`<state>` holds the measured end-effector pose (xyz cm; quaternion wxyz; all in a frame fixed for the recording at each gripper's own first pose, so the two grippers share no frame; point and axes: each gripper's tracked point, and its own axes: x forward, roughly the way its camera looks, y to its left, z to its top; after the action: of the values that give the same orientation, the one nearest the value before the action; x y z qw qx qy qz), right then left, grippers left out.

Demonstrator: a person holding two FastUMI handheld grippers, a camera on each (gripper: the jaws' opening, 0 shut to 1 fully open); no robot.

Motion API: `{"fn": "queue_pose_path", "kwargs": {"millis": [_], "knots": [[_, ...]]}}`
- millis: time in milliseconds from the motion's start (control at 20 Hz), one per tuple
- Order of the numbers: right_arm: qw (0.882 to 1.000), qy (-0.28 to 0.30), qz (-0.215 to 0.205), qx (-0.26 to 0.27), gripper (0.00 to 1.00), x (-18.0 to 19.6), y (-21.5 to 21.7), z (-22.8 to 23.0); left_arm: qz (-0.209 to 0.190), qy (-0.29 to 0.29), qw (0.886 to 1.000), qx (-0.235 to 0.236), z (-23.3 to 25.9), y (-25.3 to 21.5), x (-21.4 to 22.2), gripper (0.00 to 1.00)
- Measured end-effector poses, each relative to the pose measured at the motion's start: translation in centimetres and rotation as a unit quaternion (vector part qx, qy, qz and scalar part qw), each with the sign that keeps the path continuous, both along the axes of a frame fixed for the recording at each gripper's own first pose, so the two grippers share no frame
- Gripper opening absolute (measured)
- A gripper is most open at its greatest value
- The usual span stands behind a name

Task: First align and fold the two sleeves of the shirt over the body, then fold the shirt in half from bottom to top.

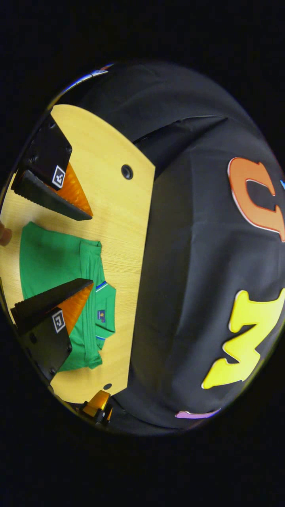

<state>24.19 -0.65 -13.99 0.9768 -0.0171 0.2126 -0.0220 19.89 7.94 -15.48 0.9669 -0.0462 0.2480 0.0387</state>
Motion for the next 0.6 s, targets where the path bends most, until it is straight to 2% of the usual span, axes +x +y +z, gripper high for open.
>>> {"fn": "queue_pose_path", "kwargs": {"millis": [100,300,450,600], "knots": [[1.0,-0.027,0.006,0.013,0.96,-3.2,1.0,4.1,-0.004,-0.023,1.0,0.012,3.3,0.4,-2.5,0.99],[0.995,-0.095,0.022,0.01,0.96,-9.4,2.3,11.3,-0.02,-0.074,0.996,0.039,9.5,0.7,-7.7,0.99],[0.99,-0.13,0.049,0.01,0.95,-14.2,3.9,14.9,-0.033,-0.108,0.992,0.049,12.9,0.4,-11.3,0.98],[0.986,-0.15,0.069,-0.004,0.95,-18.1,4.6,16.6,-0.029,-0.144,0.988,0.043,16.5,0.2,-15.1,0.98]]}}
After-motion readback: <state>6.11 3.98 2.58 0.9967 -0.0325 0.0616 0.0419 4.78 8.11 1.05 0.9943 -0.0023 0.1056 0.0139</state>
